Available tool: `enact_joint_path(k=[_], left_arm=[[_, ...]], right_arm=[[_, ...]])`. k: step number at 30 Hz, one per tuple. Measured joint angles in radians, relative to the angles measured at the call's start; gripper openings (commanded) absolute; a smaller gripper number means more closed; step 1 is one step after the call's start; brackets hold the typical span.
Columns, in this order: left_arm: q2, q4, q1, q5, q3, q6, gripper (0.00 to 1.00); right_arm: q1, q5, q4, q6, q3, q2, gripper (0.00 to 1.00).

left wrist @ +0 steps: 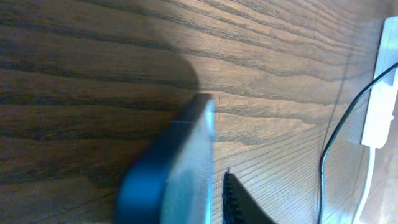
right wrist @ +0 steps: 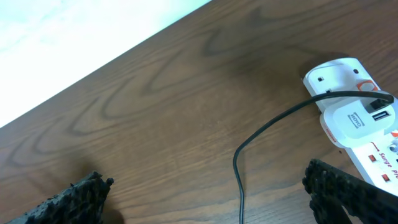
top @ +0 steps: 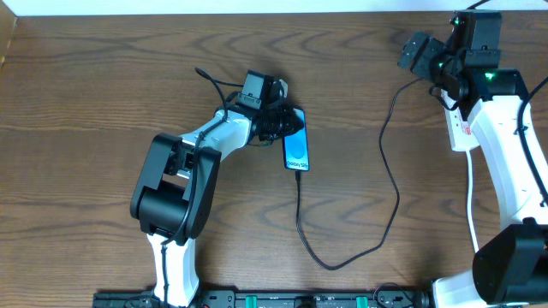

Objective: Plug charger to phone and switch on socket
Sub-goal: 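Set the phone flat on the table and open the left gripper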

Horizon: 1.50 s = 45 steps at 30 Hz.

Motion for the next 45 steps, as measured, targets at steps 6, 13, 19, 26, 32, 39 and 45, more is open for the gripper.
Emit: enact_joint_path(k=[6, 13, 19, 26, 32, 39, 45], left_arm=[[0.000, 0.000, 0.000, 0.000, 0.000, -0.005, 0.38], [-0.001, 0.004, 0.000, 0.021, 0.011, -0.006, 0.73], [-0.001, 0.003, -0.001, 0.028, 0.014, -0.005, 0.78], [-0.003, -0.023, -0.002, 0.010, 0.023, -0.009, 0.79], [-0.009, -0.049, 0.007, -0.007, 0.026, -0.010, 0.79], [-0.018, -0.085, 0.026, -0.041, 0.030, -0.036, 0.80], [-0.035, -0.130, 0.027, -0.122, 0.033, -0.039, 0.80]], right_arm=[[0.000, 0.000, -0.004, 0.000, 0.000, 0.000, 0.99], [0.000, 0.000, -0.006, 0.000, 0.000, 0.000, 0.99], [0.000, 0.000, -0.007, -0.002, 0.000, 0.000, 0.99], [0.000, 0.000, -0.015, -0.003, 0.000, 0.000, 0.99], [0.000, 0.000, -0.018, -0.003, 0.000, 0.000, 0.99], [0.000, 0.000, -0.018, -0.003, 0.000, 0.000, 0.99], [0.000, 0.000, -0.018, -0.003, 0.000, 0.000, 0.99]])
